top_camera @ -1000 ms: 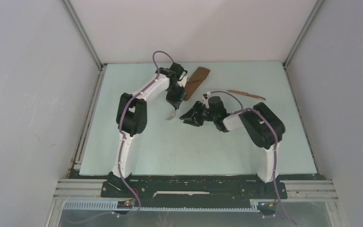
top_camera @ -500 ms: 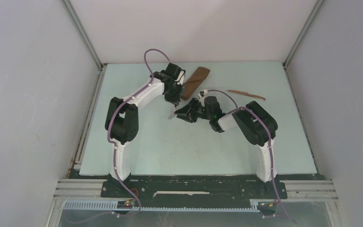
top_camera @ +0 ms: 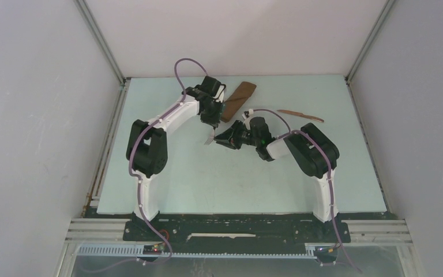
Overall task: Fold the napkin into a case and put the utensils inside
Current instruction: Pass from the left arm to the right
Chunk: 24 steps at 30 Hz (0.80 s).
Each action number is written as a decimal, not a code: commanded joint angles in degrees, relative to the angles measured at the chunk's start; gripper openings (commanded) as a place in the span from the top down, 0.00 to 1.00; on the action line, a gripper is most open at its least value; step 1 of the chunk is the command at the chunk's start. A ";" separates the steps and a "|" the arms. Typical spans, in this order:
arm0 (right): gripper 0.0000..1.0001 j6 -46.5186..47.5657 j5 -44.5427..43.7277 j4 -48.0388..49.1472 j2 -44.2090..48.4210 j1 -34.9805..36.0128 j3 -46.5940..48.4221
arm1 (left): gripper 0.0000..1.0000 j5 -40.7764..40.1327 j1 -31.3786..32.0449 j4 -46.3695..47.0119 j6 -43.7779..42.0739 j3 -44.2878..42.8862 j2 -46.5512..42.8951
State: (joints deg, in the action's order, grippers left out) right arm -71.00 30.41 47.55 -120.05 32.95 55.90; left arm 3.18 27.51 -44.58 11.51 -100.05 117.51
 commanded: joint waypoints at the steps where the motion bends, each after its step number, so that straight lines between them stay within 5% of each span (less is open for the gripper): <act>1: 0.63 2.98 0.44 0.09 0.09 -0.29 1.67 | 1.00 0.10 0.35 0.83 -0.84 0.77 -3.92; 24: 0.62 11.09 8.11 -4.30 -0.77 -1.75 5.07 | 1.00 9.26 0.15 5.25 -1.36 7.74 -8.17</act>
State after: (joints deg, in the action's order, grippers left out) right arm -63.75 37.12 44.49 -120.36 30.74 58.81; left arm 7.53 27.62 -43.13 10.02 -93.01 113.60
